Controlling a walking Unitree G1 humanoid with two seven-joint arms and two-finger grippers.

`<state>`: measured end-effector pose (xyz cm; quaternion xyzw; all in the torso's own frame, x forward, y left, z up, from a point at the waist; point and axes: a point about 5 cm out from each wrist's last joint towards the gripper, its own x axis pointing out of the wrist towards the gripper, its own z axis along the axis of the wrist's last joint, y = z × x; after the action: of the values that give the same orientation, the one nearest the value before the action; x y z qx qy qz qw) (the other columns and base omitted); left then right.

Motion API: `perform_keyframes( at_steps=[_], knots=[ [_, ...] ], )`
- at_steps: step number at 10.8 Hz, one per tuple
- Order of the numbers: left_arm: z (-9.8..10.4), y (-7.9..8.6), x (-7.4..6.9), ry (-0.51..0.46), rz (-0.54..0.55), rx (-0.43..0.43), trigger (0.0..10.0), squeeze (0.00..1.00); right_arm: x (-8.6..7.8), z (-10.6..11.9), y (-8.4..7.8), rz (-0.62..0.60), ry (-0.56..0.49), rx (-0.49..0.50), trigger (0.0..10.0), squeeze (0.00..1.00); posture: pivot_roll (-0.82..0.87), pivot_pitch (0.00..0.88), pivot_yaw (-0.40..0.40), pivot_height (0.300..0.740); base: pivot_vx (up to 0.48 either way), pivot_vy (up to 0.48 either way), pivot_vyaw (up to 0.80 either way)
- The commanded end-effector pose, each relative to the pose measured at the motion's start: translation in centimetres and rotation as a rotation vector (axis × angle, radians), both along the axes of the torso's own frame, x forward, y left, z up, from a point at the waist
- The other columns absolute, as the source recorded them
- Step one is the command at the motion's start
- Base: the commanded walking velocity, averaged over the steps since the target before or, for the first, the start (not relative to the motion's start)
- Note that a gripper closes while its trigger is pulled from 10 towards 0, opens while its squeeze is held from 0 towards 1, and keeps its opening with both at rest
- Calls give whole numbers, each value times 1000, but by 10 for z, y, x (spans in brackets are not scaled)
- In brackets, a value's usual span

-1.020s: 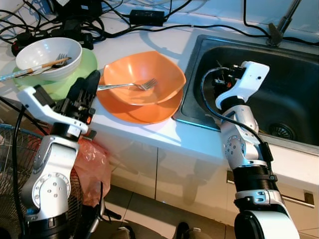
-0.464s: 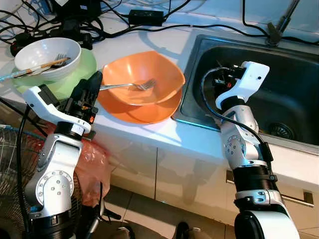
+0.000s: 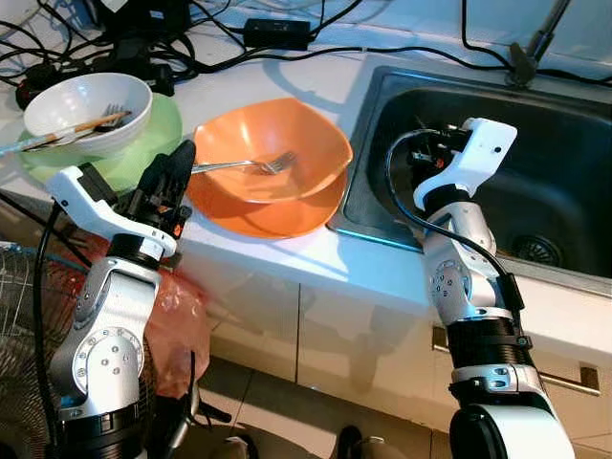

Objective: Kitchen organization

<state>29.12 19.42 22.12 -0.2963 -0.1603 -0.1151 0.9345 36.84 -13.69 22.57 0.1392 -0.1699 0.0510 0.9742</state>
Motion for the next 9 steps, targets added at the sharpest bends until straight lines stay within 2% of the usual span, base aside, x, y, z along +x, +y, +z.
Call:
perform_keyframes(
  at_steps=[1, 9],
  knots=[
    [-4, 1, 0, 24, 16, 4, 0, 0, -2, 1, -2, -9, -11, 6, 10000, 0, 131, 211, -11, 740, 0, 0, 0],
    [1, 2, 1, -2, 22, -1, 0, 0, -2, 0, -2, -8, -7, 7, 10000, 0, 135, 208, -11, 740, 0, 0, 0]
  ],
)
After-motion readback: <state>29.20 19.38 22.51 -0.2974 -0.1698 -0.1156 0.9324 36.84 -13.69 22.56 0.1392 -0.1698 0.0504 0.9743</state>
